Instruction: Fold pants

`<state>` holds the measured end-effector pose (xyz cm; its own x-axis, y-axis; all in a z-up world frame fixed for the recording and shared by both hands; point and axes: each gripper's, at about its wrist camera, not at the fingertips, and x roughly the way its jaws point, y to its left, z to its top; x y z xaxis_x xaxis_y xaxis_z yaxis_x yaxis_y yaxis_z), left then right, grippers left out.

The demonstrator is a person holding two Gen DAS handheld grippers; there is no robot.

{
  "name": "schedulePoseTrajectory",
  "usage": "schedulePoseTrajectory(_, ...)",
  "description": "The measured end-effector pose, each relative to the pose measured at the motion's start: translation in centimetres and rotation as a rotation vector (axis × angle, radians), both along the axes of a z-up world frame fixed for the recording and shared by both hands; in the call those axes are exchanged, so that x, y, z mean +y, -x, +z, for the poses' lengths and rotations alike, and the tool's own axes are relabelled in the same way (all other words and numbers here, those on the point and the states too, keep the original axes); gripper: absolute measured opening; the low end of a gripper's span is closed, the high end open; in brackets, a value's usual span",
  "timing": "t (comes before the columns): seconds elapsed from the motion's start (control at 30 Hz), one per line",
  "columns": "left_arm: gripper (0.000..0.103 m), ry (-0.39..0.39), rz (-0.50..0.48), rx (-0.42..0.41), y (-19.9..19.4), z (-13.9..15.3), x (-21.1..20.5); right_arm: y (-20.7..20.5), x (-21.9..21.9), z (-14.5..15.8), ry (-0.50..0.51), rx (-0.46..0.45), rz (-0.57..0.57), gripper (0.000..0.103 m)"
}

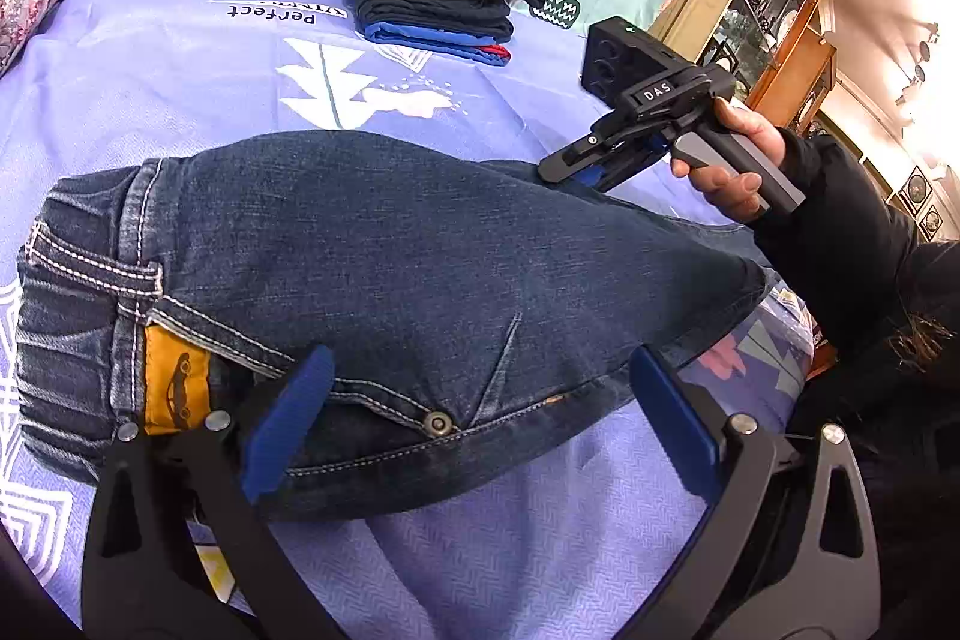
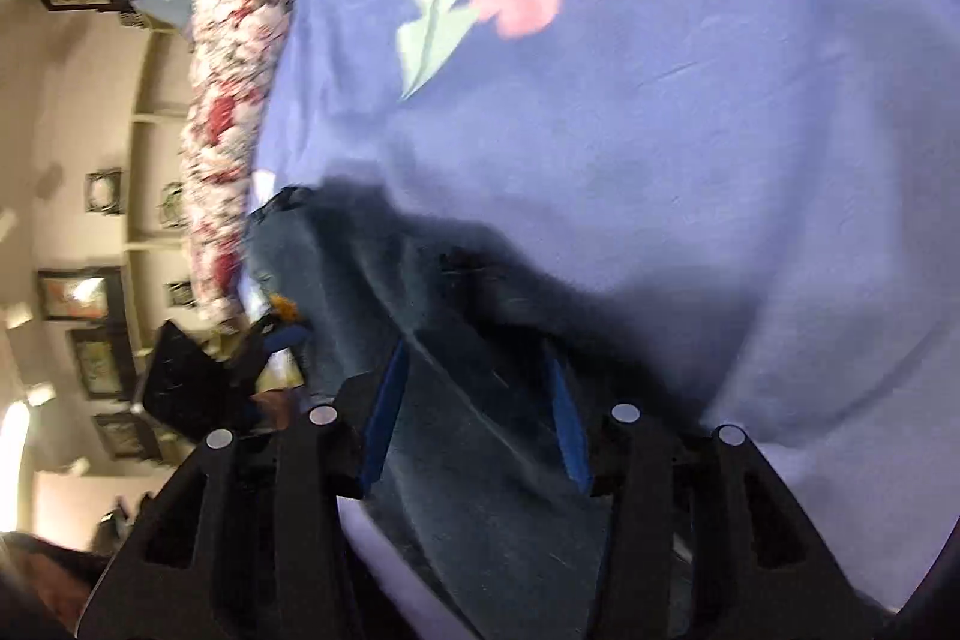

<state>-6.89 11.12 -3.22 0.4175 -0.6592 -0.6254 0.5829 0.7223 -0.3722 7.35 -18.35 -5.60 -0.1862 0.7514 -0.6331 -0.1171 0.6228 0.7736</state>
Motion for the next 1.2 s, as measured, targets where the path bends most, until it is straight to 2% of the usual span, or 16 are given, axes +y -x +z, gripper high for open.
schedulePoseTrajectory(0.07,0.100,-0.003,0.002,0.000,0.1,0.0,0.0,-0.4,1.9,-0.3,-0.027,0.005,0.032,0.048)
schedulePoseTrajectory(0.17,0.100,-0.013,0.007,0.004,-0.1,-0.2,-0.1,-1.6,2.0,-0.5,-0.032,-0.019,-0.030,0.048)
schedulePoseTrajectory(0.23,0.100,-0.019,0.013,0.005,-0.1,-0.2,-0.1,-1.9,1.2,-0.5,-0.009,-0.089,-0.087,0.020)
schedulePoseTrajectory(0.37,0.100,-0.025,0.007,0.008,0.0,-0.2,-0.3,-1.0,0.1,-0.7,-0.040,-0.166,-0.143,0.017)
schedulePoseTrajectory(0.43,0.100,-0.025,0.007,0.009,0.0,-0.2,-0.3,-1.2,-0.6,-0.6,-0.044,-0.164,-0.172,0.013)
schedulePoseTrajectory(0.53,0.100,-0.028,0.007,0.007,0.0,-0.2,-0.3,-2.2,-5.2,0.3,0.052,-0.211,-0.361,0.013)
schedulePoseTrajectory(0.57,0.100,-0.029,0.008,0.008,0.0,-0.2,-0.3,-2.0,-6.9,1.0,0.005,-0.206,-0.395,0.013)
schedulePoseTrajectory(0.7,0.100,-0.011,-0.003,0.030,-0.1,0.4,-0.2,2.1,-6.3,6.1,0.007,-0.340,-0.307,0.015)
schedulePoseTrajectory(0.77,0.100,0.096,-0.073,0.025,0.4,2.3,-0.1,5.0,-5.0,7.7,0.006,-0.378,-0.250,0.021)
schedulePoseTrajectory(0.8,0.100,0.115,-0.094,0.001,0.8,3.2,-0.4,6.7,-4.1,8.0,0.017,-0.390,-0.218,0.028)
schedulePoseTrajectory(0.87,0.101,0.099,-0.133,-0.064,1.6,5.0,-1.9,9.1,-2.9,7.2,0.105,-0.409,-0.199,0.033)
schedulePoseTrajectory(0.97,0.101,0.029,-0.134,-0.013,0.0,3.7,-4.1,9.9,-2.6,3.4,0.217,-0.376,-0.257,0.031)
schedulePoseTrajectory(1.03,0.101,-0.027,-0.081,0.098,-2.4,0.8,-4.5,9.4,-3.8,1.1,0.247,-0.410,-0.318,0.000)
schedulePoseTrajectory(1.07,0.101,-0.023,-0.059,0.157,-3.5,-0.7,-4.3,9.3,-4.3,0.8,0.236,-0.425,-0.336,0.000)
schedulePoseTrajectory(1.13,0.101,0.024,-0.059,0.152,-3.6,-0.2,-3.6,9.2,-5.6,0.6,0.214,-0.395,-0.384,0.000)
schedulePoseTrajectory(1.2,0.101,0.002,-0.039,0.141,-3.5,-0.4,-3.3,10.0,-6.6,1.5,0.256,-0.410,-0.425,0.000)
